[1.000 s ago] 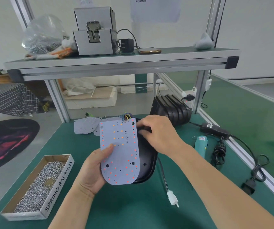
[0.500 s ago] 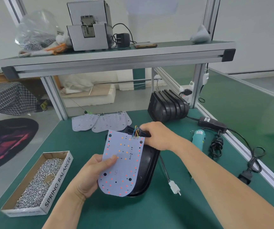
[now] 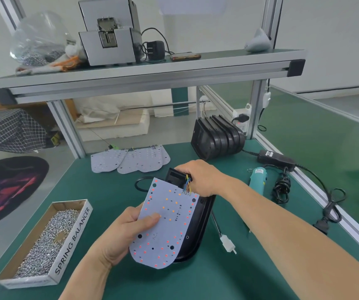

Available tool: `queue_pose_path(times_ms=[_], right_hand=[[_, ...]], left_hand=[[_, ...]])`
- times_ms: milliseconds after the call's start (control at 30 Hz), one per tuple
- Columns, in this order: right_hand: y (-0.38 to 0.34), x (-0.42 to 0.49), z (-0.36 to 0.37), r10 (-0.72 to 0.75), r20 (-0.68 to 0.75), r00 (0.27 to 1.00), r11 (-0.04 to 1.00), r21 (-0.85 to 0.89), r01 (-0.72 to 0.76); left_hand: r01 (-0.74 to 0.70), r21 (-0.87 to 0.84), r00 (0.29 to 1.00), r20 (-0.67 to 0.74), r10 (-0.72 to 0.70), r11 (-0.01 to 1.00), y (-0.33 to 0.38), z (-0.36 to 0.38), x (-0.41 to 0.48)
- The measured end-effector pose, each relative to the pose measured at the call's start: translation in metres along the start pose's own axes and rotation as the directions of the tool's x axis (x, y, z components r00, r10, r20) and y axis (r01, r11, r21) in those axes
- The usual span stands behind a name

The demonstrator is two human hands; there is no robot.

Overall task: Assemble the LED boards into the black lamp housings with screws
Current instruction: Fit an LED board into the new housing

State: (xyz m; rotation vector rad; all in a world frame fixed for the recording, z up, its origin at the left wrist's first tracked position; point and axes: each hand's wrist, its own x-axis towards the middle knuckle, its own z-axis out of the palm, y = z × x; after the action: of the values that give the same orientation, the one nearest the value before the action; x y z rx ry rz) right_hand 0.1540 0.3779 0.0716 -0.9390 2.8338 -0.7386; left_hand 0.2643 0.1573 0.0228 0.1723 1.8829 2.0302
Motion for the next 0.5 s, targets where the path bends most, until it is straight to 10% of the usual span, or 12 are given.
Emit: queue_pose_path(times_ms=[233, 500], right_hand=[[0.009, 0.003, -0.002, -0.029, 0.162, 0.986, 0.992, 0.123, 0.009], [0.023, -0.003, 0.001, 0.010, 0.313, 0.950, 0.702, 0.674, -0.230]], left_hand=[[-0.032, 0.058, 0.999, 0.003, 0.032, 0.998, 0.005, 0.003, 0.005], [-0.022, -0.049, 0.999, -0.048, 0.020, 0.999, 0.013, -0.009, 0.013]])
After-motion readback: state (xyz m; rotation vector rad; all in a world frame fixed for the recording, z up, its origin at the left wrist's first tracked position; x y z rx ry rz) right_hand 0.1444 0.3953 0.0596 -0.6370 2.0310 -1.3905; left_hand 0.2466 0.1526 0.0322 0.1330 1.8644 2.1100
